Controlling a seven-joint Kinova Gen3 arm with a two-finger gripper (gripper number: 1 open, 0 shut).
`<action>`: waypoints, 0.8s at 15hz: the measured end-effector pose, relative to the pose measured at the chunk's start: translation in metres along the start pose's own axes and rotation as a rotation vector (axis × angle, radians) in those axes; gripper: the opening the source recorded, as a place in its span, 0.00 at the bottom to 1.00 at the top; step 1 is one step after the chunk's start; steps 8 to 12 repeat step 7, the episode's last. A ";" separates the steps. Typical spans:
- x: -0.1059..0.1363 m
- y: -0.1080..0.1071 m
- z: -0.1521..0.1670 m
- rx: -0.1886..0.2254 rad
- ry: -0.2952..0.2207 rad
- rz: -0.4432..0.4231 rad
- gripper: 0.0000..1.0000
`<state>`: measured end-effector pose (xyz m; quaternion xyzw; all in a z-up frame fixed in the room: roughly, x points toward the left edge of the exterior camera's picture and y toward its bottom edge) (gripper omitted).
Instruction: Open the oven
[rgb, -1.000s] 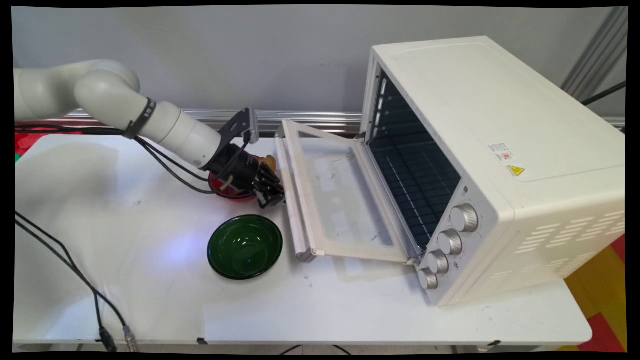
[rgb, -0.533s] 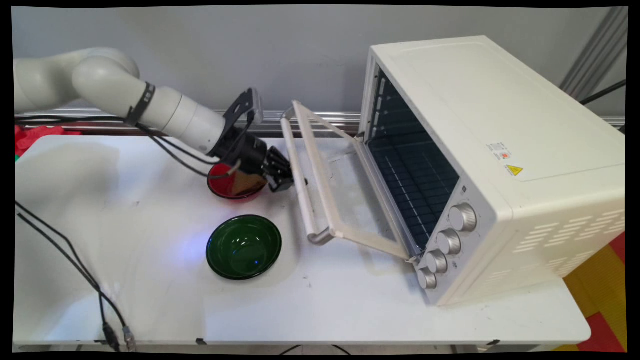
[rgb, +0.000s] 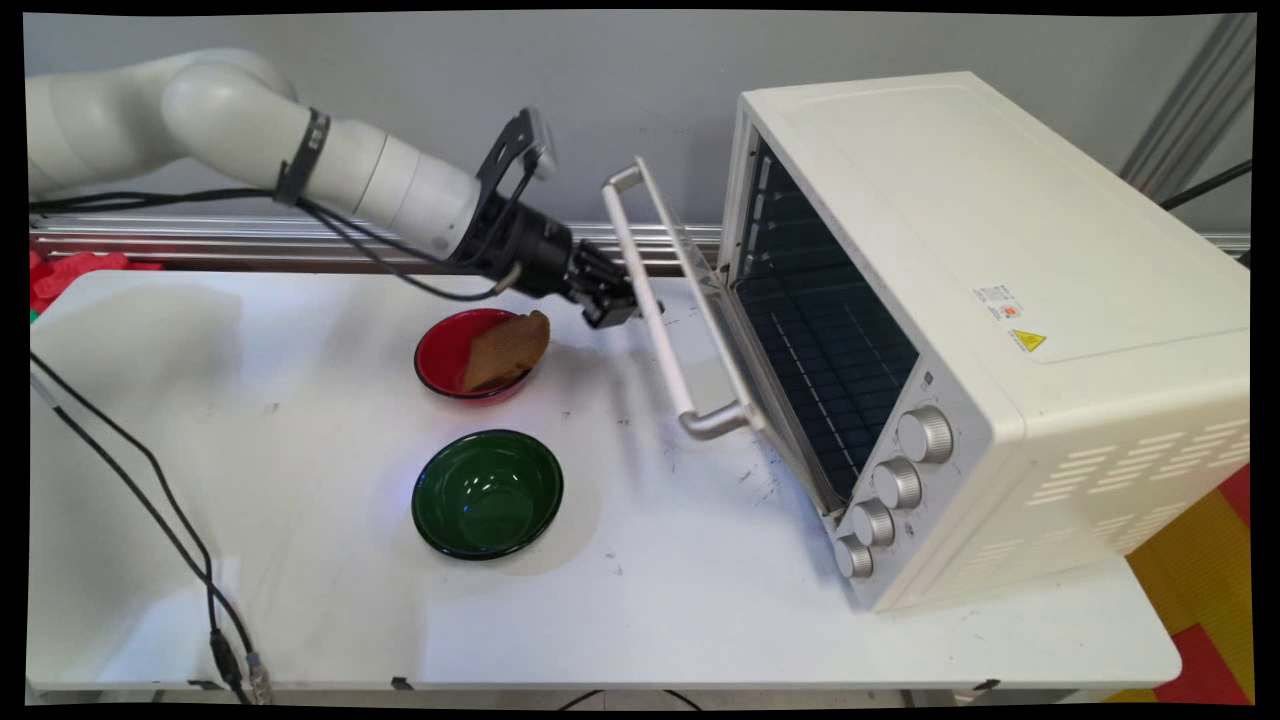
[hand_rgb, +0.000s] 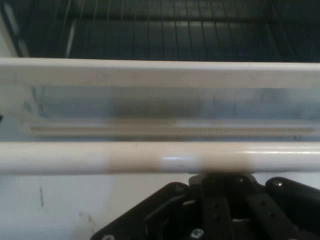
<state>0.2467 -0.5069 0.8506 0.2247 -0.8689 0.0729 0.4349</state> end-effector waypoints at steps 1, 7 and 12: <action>0.004 0.000 0.001 0.000 0.009 0.000 0.00; 0.029 -0.004 0.007 -0.001 0.061 -0.005 0.00; 0.029 -0.004 0.007 -0.001 0.061 -0.005 0.00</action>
